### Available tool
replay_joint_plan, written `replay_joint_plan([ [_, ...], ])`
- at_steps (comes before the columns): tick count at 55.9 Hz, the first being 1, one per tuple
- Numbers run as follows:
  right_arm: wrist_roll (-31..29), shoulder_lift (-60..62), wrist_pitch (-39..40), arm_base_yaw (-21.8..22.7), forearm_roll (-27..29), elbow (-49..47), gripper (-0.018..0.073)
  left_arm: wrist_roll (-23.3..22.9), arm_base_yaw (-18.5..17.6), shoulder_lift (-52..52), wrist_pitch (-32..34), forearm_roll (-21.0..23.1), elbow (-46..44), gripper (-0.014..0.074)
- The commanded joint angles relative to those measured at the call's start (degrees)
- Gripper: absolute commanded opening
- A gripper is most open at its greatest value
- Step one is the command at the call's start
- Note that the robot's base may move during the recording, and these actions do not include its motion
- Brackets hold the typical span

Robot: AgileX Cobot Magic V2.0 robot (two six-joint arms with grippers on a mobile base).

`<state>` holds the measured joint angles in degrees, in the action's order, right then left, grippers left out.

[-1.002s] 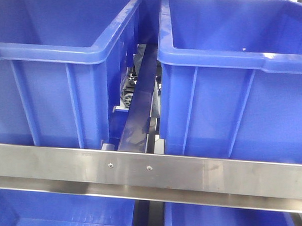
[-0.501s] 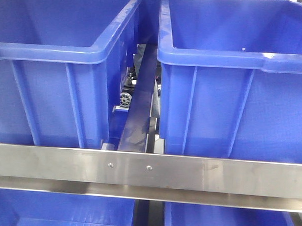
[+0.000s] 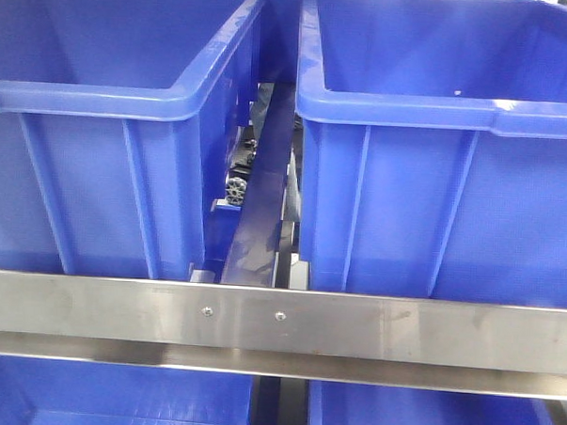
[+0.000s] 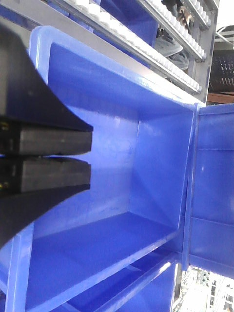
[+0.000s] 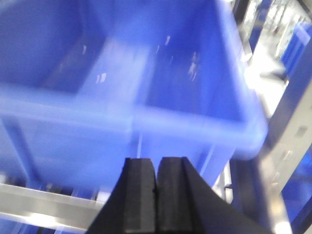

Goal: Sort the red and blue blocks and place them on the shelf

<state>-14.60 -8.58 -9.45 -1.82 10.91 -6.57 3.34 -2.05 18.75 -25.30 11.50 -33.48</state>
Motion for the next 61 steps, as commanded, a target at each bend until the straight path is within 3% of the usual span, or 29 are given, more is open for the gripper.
replay_joint_plan([
  [1,0.8,1.1,10.7,0.4,0.0,1.2,0.0053,-0.6,0.0,0.5,4.6,0.6,-1.6,0.0079],
  [11,3.5,4.0,18.9,0.4,-0.7,8.6,0.0053,-0.6,0.0,0.5,4.6,0.6,-1.6,0.0079],
  [13,4.3,4.6,15.8,0.4,-0.7,8.3,0.0053,-0.6,0.0,0.5,4.6,0.6,-1.6,0.0079],
  [22,4.8,5.9,16.3,0.4,-3.0,8.3,0.0053,-0.6,0.0,0.5,4.6,0.6,-1.6,0.0079],
  [36,16.6,5.9,16.3,0.4,-14.1,8.3,0.0053,-0.6,0.0,0.5,4.6,0.6,-1.6,0.0079],
  [61,16.7,5.9,16.3,0.4,-14.3,8.3,0.0053,-0.6,0.0,0.5,4.6,0.6,-1.6,0.0079],
])
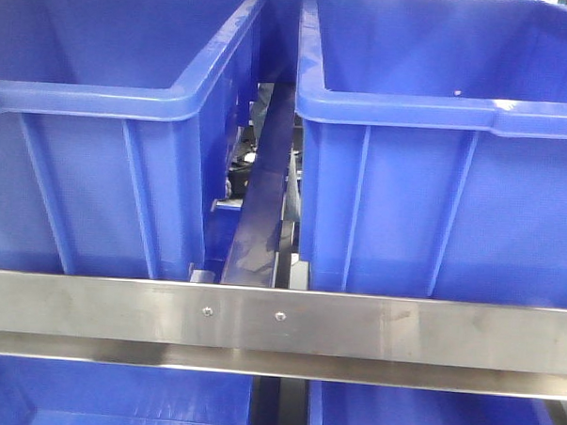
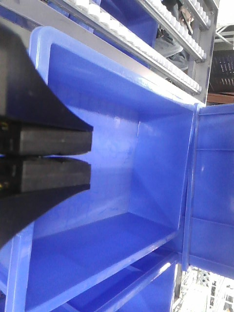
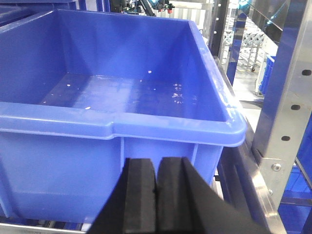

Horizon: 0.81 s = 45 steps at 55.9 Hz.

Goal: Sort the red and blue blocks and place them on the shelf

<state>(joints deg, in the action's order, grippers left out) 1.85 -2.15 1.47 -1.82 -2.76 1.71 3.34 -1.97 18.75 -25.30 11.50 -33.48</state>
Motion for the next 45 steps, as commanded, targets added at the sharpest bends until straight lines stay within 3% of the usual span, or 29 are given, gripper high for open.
replay_joint_plan([
  [1,0.2,-0.6,5.4,0.4,-0.7,0.1,0.0053,-0.6,-0.1,0.5,4.6,0.6,-1.6,0.0079],
  [27,0.2,-0.6,5.4,0.4,-0.7,0.1,0.0053,-0.5,-0.1,0.5,5.3,0.2,-1.0,0.0080],
  [31,0.2,-0.6,5.3,0.4,-0.7,0.1,0.0053,-0.5,0.1,-0.3,10.1,-5.9,0.9,0.0080],
  [40,0.2,-0.6,5.3,0.4,-0.7,0.1,0.0053,-0.5,1.2,-6.1,21.7,-5.5,10.9,0.0079],
  [45,0.2,-0.6,5.3,0.4,-0.7,0.1,0.0053,-0.4,1.2,-9.8,23.6,-5.5,17.1,0.0079],
])
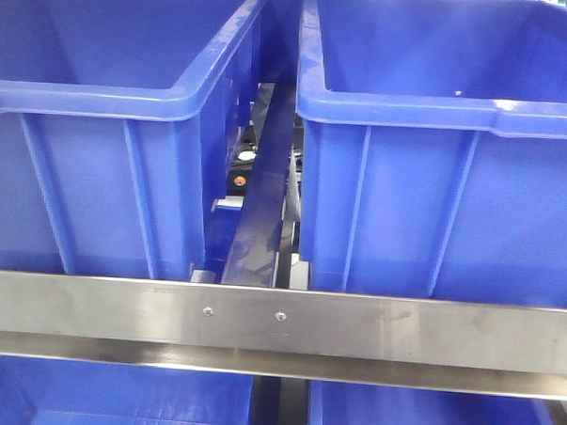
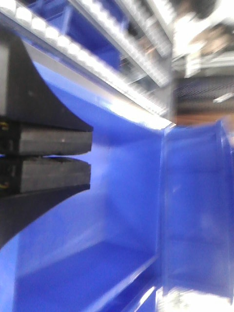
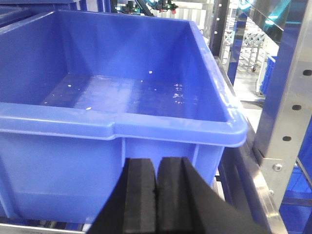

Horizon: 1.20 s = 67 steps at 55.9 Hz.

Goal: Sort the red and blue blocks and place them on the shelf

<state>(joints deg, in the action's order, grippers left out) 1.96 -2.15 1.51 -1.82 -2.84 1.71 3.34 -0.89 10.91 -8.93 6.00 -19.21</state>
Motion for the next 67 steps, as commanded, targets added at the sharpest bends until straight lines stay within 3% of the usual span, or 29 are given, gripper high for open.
replay_joint_plan([
  [1,0.1,-0.6,5.3,0.4,-0.6,0.1,0.0053,-0.4,0.1,-2.5,7.2,0.0,3.7,0.0079],
  [15,0.1,-0.6,5.3,0.4,-0.6,0.1,0.0053,-0.2,0.1,-8.6,8.9,0.4,15.9,0.0079],
  [23,0.1,-0.6,5.3,0.4,-0.6,0.1,0.0053,-0.2,0.1,-11.3,17.3,0.6,21.5,0.0079],
  [26,0.1,-0.6,5.3,0.4,-0.6,0.1,0.0053,-0.2,0.1,-12.6,14.4,0.7,21.2,0.0079],
  [67,0.1,-0.6,5.3,0.4,-0.6,0.1,0.0053,-0.2,-1.5,-12.4,14.0,0.5,21.2,0.0079],
])
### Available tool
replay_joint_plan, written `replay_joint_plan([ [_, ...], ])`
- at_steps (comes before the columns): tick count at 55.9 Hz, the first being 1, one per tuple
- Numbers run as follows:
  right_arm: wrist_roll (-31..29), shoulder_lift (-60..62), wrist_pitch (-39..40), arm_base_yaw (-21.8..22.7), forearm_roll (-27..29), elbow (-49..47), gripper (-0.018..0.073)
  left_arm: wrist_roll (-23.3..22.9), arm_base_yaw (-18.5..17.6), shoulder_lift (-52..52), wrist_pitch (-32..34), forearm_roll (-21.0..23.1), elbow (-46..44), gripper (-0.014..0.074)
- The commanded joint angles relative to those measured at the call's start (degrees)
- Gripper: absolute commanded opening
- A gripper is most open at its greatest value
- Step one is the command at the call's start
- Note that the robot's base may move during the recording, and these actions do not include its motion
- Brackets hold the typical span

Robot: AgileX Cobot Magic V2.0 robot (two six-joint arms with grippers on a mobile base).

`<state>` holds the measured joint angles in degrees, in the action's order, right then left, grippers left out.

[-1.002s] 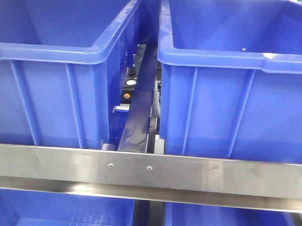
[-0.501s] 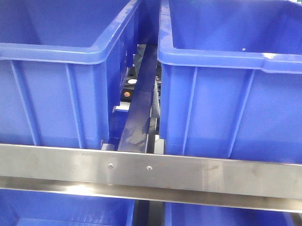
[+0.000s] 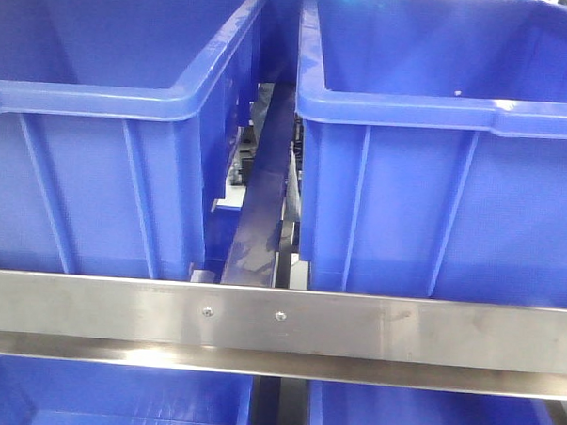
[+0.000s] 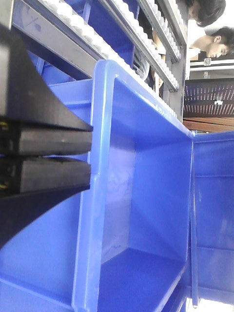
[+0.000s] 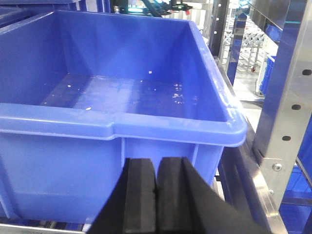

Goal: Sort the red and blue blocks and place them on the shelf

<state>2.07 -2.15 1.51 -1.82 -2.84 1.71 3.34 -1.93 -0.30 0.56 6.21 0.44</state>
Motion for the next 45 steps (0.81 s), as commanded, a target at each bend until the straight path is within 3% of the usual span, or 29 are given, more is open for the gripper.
replay_joint_plan([
  [1,0.0,-0.6,5.3,0.4,-0.6,0.1,0.0053,-0.2,-0.5,-1.2,4.5,0.3,1.6,0.0079],
  [45,0.0,-0.6,5.3,0.4,-0.6,0.1,0.0053,-0.2,-0.5,-1.2,4.5,0.3,1.6,0.0079],
])
